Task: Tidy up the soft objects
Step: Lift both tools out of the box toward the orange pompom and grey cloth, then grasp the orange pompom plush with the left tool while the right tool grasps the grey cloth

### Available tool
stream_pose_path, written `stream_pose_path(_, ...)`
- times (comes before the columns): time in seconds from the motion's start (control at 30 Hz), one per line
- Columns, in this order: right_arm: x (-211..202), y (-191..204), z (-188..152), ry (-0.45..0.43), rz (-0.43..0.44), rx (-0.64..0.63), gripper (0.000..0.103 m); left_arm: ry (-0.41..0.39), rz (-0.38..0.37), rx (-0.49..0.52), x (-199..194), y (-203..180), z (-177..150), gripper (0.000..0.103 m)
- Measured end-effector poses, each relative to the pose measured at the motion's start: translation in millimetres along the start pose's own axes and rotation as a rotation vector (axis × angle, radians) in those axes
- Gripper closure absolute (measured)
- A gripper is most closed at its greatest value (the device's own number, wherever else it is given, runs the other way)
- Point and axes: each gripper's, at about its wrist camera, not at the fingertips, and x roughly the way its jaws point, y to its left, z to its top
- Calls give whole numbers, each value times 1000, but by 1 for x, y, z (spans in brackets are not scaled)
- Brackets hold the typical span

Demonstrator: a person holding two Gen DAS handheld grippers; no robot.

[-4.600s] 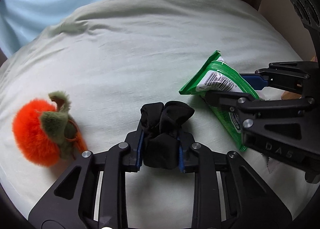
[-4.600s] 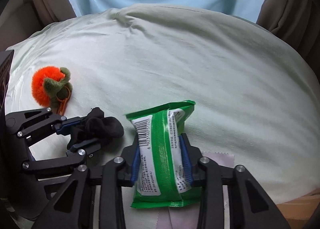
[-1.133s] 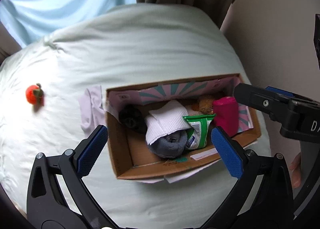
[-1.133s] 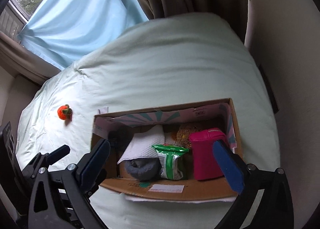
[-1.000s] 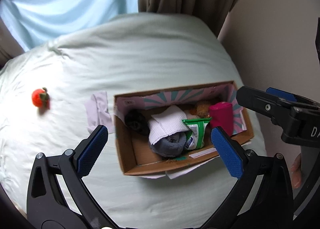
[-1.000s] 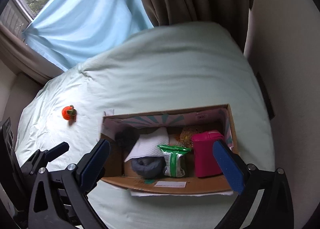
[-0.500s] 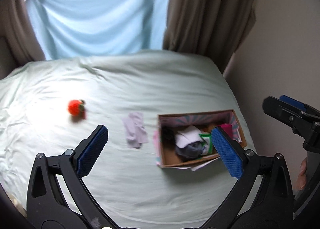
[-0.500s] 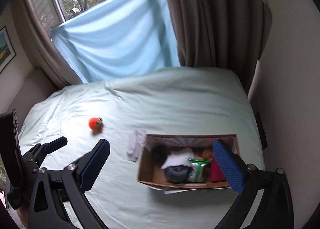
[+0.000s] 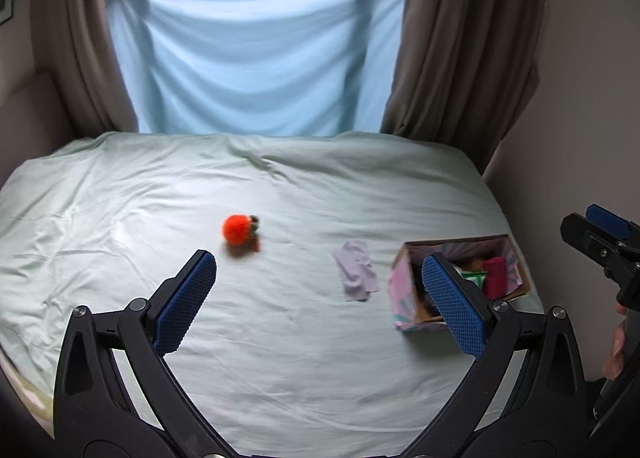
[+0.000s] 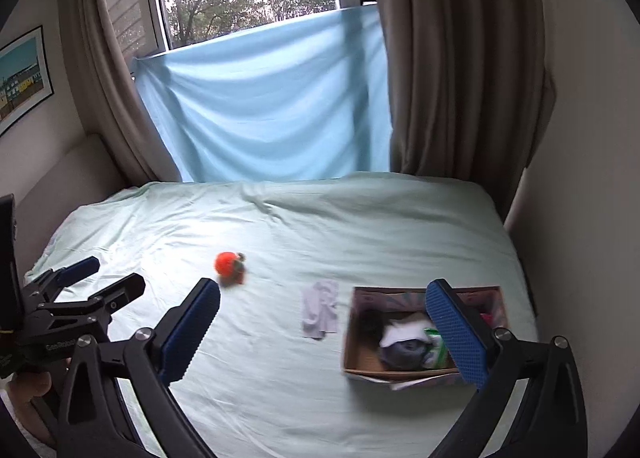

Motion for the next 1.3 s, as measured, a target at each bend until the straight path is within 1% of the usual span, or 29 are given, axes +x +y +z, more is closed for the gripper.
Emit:
stream_pose_path(0.13,23,27,-3,2,-2,19,0,4,-8,-8,13,38,5,0)
stream_pose_path(0.3,58,55,-8,11,-19,46,0,7,-3,5,45,82,9,0)
stream_pose_path(0.47,104,76,-20,33,-51,83,0,31,-23,30,98,122,8,0)
stream_pose_path(0.6,145,83,-34,49,-80,115,0,56,-26,51,149,142,6,1)
stream_pose_path(0.73,191,80,-50,60,-112,142,1,72,-32,70,207,156,0,1)
stream_pose_path(0.87,238,71,-69,91,-153,156,1,98,-35,74,264,160,-6,1)
stream_pose_path(0.9,249,69,-73,100,-167,157,2,105,-33,74,277,161,-8,1)
stream_pose_path(0.93,262,65,-79,109,-194,158,6,110,-33,75,288,161,-10,1)
stream_pose_path(1.03,295,53,-97,129,-231,191,7,125,-29,81,328,161,-18,1)
stream_pose_path(1.17,341,37,-119,164,-265,214,7,150,-9,114,383,159,-32,1)
stream_pose_path(1.23,362,34,-128,183,-290,198,7,144,5,126,403,159,-37,1)
stream_pose_path(1.3,382,29,-138,195,-296,195,8,144,17,125,424,160,-44,1)
